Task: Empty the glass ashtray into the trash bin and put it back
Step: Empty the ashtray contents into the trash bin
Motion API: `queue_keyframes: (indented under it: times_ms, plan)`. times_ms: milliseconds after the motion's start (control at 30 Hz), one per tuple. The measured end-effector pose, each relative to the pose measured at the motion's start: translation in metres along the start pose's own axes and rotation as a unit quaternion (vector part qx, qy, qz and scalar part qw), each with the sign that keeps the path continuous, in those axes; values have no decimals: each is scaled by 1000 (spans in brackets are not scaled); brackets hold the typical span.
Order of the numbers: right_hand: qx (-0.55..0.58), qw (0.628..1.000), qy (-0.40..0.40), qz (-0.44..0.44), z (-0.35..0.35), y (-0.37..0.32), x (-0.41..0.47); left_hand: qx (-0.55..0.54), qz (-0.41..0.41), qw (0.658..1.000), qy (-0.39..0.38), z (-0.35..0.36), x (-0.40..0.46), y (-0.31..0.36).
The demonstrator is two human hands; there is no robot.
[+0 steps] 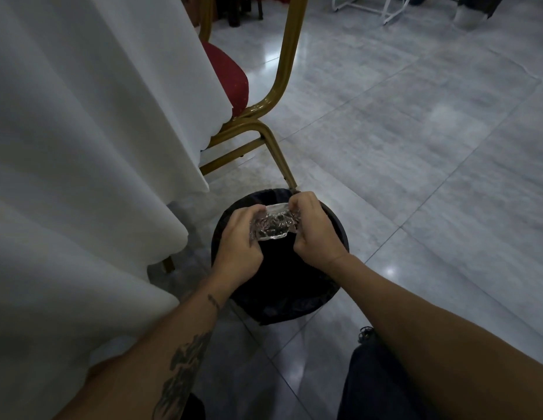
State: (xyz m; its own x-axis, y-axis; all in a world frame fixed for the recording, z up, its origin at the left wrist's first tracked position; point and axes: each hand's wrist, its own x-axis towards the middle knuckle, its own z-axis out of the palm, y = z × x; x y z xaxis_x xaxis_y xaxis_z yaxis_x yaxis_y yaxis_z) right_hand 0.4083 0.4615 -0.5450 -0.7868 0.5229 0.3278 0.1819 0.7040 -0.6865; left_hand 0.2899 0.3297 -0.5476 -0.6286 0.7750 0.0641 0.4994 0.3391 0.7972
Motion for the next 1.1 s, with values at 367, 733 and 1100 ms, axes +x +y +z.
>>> queue_keyframes:
  times_ms: [367, 733, 1100]
  plan:
    - [-95, 987, -41, -121, -1, 15, -7, 95, 130, 987, 9, -3, -9, -19]
    - [-137, 981, -15, -135, -4, 10, -7, 180, 194, 964, 6, -9, -11, -22]
    - [-93, 994, -59, -12, -13, 0, -14, 133, 162, 977, -32, -16, -15, -11]
